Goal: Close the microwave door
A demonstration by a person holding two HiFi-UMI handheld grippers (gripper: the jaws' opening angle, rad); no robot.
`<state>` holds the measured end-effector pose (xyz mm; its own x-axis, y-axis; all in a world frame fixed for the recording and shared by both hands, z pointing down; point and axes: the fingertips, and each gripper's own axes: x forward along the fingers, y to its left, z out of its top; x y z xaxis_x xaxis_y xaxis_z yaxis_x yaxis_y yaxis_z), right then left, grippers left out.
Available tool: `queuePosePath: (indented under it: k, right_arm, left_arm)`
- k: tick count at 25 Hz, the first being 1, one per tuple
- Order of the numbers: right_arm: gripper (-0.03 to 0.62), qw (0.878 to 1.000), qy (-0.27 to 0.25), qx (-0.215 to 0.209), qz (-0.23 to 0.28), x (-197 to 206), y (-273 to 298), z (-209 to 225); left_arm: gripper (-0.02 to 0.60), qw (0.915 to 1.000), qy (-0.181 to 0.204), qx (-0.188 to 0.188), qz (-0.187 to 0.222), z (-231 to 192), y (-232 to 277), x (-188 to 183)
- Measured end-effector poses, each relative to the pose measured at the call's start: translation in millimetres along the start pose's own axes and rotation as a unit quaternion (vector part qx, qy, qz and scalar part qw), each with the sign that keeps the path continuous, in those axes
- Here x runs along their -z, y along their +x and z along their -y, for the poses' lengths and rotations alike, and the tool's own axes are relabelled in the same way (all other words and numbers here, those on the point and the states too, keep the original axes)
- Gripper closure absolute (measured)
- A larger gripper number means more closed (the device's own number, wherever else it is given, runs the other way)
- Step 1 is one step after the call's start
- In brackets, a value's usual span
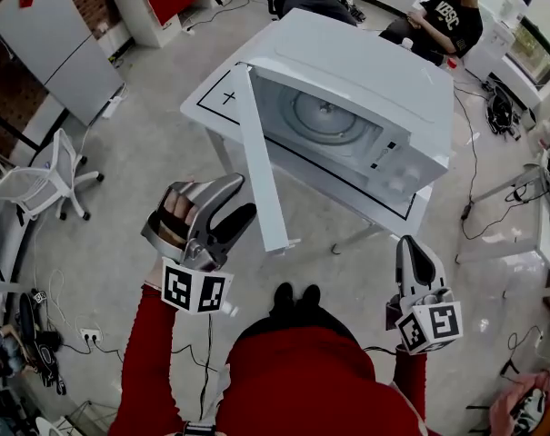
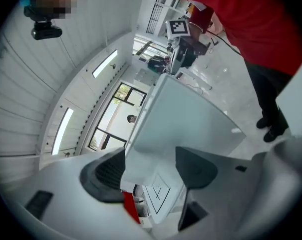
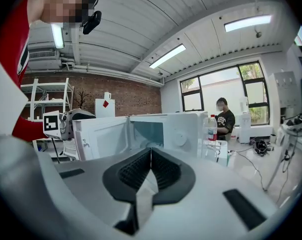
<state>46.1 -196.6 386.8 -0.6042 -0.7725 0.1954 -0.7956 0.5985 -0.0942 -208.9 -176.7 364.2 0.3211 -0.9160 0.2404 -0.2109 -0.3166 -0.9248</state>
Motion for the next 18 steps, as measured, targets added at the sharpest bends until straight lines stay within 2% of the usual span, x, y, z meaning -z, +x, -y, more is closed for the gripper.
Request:
queuePosePath:
  k: [4, 11, 15, 18]
  right_arm:
    - [0.580, 1.000, 0.007, 0.012, -0.001, 2.9, -4.9, 4.8]
    - [0.580, 0.998, 0.023, 0.049, -0.006, 8.7, -22.8, 21.3]
    - [0.580, 0.998, 0.029, 0.064, -0.006, 11.9, -29.4, 29.2]
    - [0.580, 0.997, 0.032, 0.072, -0.007, 13.8, -31.4, 33.2]
  left_arm:
    - [0.270, 0.9985, -0.048, -0.002, 0.026, 1.7, 12.1, -10.5]
    - [0.270, 0.9890, -0.136, -0.011, 0.057, 0.2, 53.3, -29.6]
    - [0.270, 0.9819, -0.178, -0.017, 0.063, -3.2, 79.4, -36.9]
    - [0.270, 0.9722, -0.226, -0.022, 0.058, -6.3, 96.0, -37.9]
